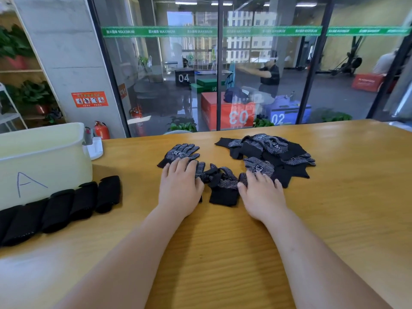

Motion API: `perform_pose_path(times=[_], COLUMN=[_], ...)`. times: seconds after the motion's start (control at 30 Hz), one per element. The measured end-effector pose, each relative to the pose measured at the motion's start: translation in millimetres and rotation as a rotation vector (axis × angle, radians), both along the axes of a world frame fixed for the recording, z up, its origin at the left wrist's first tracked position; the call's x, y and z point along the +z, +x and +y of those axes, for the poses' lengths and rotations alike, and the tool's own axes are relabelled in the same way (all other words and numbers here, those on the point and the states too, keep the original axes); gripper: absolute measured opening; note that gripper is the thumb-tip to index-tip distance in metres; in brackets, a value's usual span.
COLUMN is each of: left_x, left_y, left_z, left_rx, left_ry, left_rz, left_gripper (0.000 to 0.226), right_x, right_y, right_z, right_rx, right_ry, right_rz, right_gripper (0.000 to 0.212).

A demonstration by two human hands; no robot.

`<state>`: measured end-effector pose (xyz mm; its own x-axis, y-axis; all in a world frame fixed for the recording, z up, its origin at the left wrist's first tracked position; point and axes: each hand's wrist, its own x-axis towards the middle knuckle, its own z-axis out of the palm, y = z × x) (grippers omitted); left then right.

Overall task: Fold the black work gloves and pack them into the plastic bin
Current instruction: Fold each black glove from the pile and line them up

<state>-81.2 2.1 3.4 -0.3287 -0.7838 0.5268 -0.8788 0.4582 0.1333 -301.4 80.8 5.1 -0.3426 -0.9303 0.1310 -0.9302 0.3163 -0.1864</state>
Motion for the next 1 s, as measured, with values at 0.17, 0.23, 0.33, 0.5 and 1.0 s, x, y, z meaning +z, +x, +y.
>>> perform_pose_path(times=[0.17,0.23,0.33,0.5,1.0], left_x=[-2.3,-8.9,-15.7,-14.1,-10.0], left_y=[-25.8,-27.9,-25.6,-29.7,-28.0], left_z=[11.4,11.4,9.3,6.4,9.6], left_rx=[-0.199,-0.199,-0.16,-0.119,-0.204], left_ry=[0.09,0.134,0.175,0.181,0.109], left_rz=[-0.04,-0.063,-0.056,-0.006,0.102], left_gripper=[0.053,0.055,0.056,0.061,0.059], right_x=[0.0,2.8,7.0,21.6,21.3], right_y=[15.7,19.6,16.3,-6.0,-20.9], right_z=[-2.9,-2.0,-2.5,-37.6,-52.5], right_rx=[0.098,0.138,0.145,0.051,0.004], right_ry=[-0.044,-0.073,-0.162,-0.154,-0.184], right_rz=[0.103,0.082,0.031,0.06,0.21], right_gripper=[0.059,0.056,0.049,0.054,0.067])
